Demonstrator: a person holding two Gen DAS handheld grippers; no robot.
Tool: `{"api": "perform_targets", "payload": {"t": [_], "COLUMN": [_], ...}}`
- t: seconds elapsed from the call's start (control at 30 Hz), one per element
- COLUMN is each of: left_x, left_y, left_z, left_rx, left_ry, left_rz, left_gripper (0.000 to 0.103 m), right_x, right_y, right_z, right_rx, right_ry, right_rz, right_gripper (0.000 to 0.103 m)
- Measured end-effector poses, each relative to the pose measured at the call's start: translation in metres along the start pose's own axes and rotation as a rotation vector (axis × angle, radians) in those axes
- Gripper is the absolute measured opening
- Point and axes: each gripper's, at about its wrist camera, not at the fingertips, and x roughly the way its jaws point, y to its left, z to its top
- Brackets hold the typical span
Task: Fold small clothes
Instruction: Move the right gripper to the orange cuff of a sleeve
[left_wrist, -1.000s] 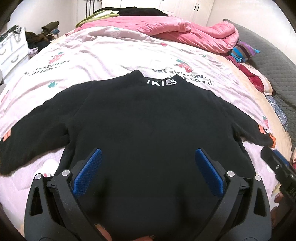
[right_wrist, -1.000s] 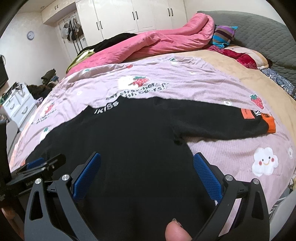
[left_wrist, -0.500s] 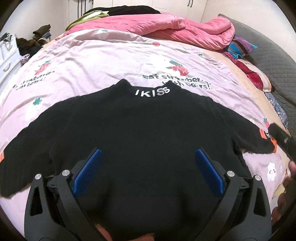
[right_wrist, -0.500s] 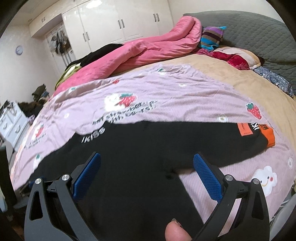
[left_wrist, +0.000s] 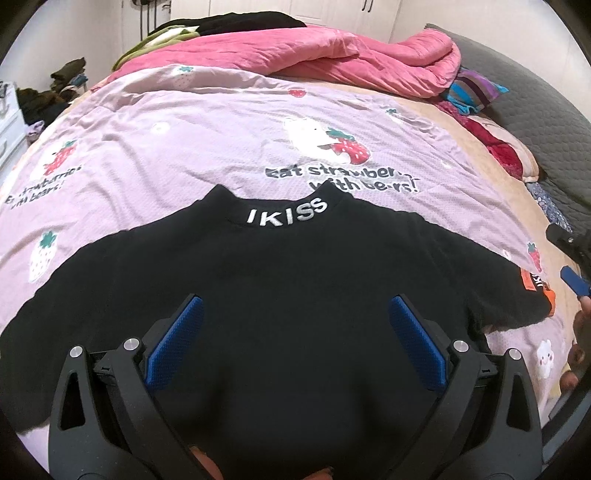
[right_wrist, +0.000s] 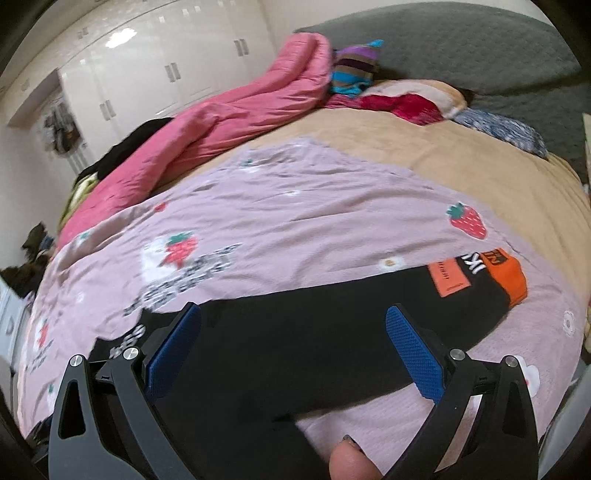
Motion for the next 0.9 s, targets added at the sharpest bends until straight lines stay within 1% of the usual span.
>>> {"api": "perform_targets", "payload": {"t": [0.17,0.3,0.43,0.6,0.77,0.83,0.9], "left_x": [0.014,0.023,0.029,0.033,0.034,0.035,0.036], "left_y": [0.002,0.009,0.019,0.03,0.038,0.042,0.046], "left_z": [0.002,0.002,0.003,0.004,0.006,0.007,0.008], "left_rx": [0.007,-0.006,-0.021,-0.043,-0.049,-0.061,-0.07], "left_ry": [0.006,0.007,0.01,0.011,0.008,0.009,0.009], "left_rz": [-0.002,-0.012,0.016,0.022,0.026,0.028,0.029], "left_gripper": [0.094,0.094,0.094,0.094,0.094,0.094,0.094], "right_x": [0.02,0.032,0.038,0.042,0.043,0.045,0.05], "right_y": [-0.027,-0.055,-0.08,-0.115,-0.139,-0.147,-0.158], "right_z": [0.002,-0.002,-0.007,-0.014,-0.017,-0.018,-0.02], "right_rx": [0.041,0.119,0.19,0.292,0.341,0.352,0.39], "right_ry": [0.004,0.011,0.021,0.042,0.047,0.054,0.064], "right_rz": [-0.084,-0.136,-0.18,-0.236,-0.301,-0.313,-0.298], "right_gripper": [0.099,0.099,0.099,0.099,0.099,0.099,0.099]}}
